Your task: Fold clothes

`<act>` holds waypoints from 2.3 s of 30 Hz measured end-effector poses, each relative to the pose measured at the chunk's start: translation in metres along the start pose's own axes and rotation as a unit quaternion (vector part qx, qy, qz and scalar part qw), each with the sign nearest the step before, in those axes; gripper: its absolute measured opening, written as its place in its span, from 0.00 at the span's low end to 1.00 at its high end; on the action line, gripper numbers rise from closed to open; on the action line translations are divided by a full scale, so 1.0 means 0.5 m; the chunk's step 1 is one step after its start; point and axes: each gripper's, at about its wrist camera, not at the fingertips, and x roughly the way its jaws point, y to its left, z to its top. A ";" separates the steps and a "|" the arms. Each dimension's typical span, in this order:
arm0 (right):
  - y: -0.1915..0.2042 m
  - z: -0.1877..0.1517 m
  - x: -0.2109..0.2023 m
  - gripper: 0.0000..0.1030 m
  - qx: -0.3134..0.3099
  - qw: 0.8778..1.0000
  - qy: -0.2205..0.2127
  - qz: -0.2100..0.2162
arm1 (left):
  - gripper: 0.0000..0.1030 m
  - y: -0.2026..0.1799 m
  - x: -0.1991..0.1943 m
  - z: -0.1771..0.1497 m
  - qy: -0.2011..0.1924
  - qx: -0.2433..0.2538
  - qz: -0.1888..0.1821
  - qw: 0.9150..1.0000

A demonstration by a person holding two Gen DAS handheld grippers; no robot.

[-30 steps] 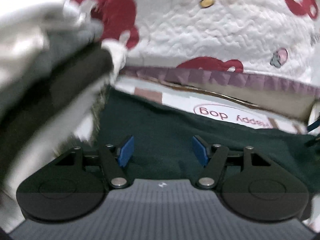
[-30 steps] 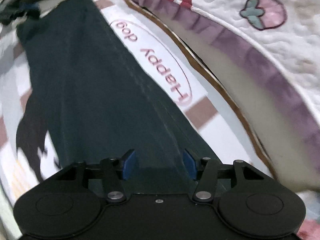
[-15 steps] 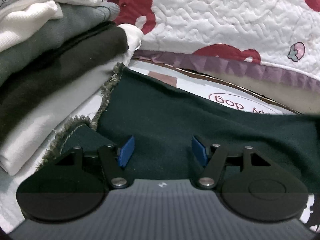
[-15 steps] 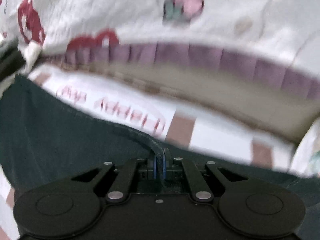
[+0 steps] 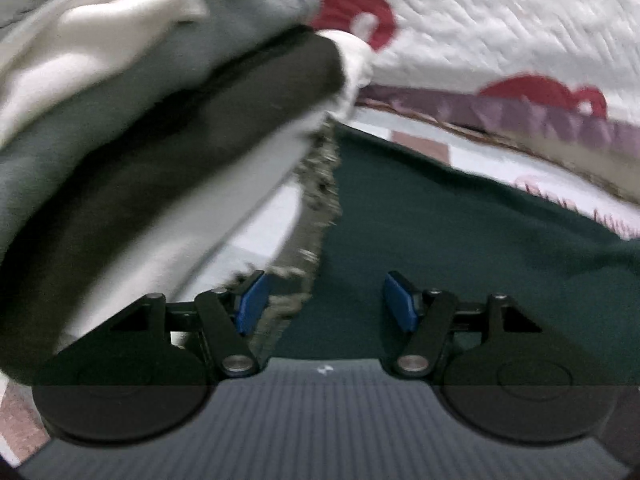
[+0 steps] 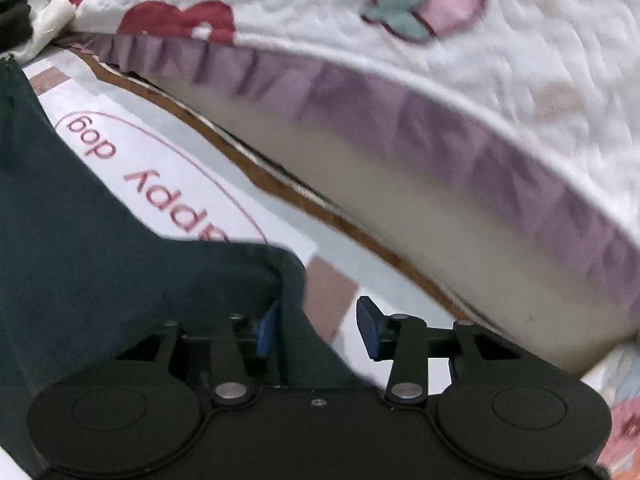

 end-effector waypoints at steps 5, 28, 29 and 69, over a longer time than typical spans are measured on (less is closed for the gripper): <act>-0.029 -0.075 -0.091 0.57 0.042 0.998 -0.030 -0.021 | 0.63 0.073 -0.011 0.000 0.055 -0.088 -0.040 0.994; 0.075 -0.335 -0.245 0.59 -0.104 0.992 0.016 -0.070 | 0.64 0.106 -0.008 -0.045 0.124 -0.170 -0.146 0.967; 0.075 -0.331 -0.244 0.59 -0.102 0.992 0.012 -0.071 | 0.64 0.109 -0.011 -0.045 0.122 -0.176 -0.149 0.965; 0.130 -0.294 -0.241 0.47 -0.138 0.987 -0.005 -0.081 | 0.33 0.118 0.015 -0.070 0.112 -0.236 -0.157 0.952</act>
